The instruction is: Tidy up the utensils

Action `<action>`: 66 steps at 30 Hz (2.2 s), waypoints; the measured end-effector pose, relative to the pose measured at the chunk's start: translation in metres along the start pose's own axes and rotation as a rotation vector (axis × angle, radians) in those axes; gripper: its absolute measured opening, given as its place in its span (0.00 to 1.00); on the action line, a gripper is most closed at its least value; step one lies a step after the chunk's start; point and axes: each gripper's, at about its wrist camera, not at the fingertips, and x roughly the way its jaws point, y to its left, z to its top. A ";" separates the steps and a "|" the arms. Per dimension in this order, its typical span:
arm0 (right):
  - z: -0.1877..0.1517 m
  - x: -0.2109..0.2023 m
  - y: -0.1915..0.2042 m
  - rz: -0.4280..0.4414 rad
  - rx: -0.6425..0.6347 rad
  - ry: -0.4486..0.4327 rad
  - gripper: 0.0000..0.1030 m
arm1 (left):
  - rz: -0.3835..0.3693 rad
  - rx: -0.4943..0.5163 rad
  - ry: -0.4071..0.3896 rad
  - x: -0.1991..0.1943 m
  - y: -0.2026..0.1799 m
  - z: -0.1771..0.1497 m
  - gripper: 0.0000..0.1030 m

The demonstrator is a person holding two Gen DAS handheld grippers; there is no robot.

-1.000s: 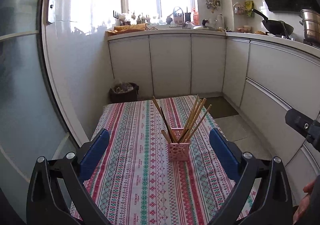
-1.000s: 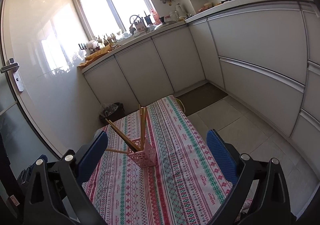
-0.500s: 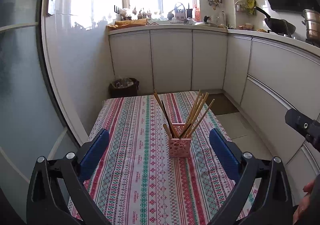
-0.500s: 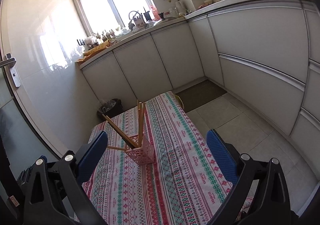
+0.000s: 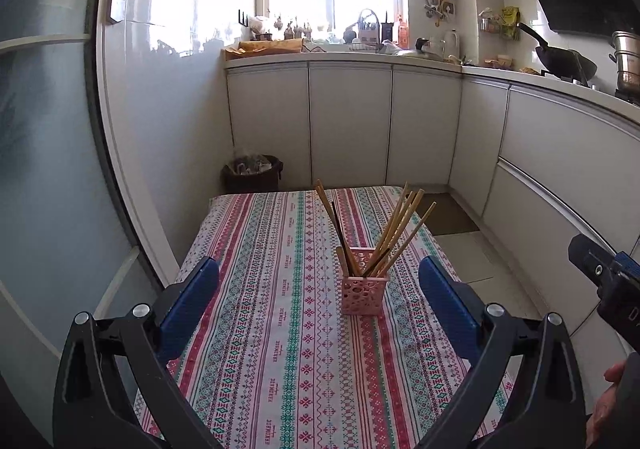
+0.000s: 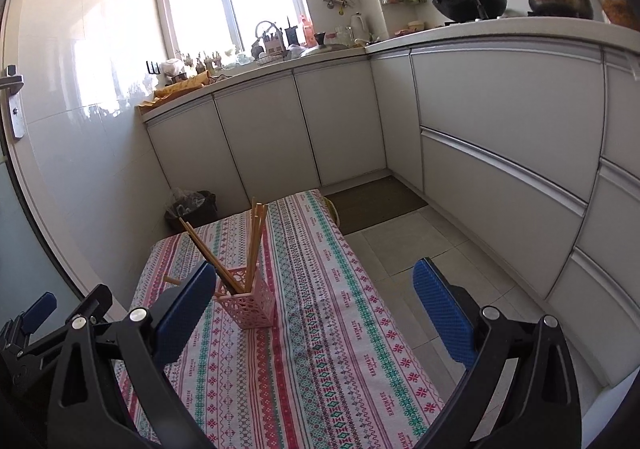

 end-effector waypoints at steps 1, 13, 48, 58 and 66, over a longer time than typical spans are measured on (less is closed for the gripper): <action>0.000 -0.001 0.001 -0.023 -0.016 -0.004 0.93 | 0.000 -0.001 -0.002 -0.001 0.000 0.000 0.93; -0.012 0.003 0.007 -0.066 -0.081 0.027 0.93 | 0.007 -0.021 -0.016 -0.011 0.004 -0.002 0.93; -0.013 -0.006 0.010 -0.050 -0.074 0.037 0.93 | 0.012 -0.037 -0.027 -0.029 -0.003 -0.004 0.93; -0.011 -0.007 0.008 -0.043 -0.064 0.038 0.93 | 0.090 -0.016 -0.002 -0.025 -0.004 -0.006 0.93; -0.012 -0.007 0.008 -0.034 -0.063 0.046 0.93 | 0.086 -0.008 -0.005 -0.029 -0.006 -0.006 0.93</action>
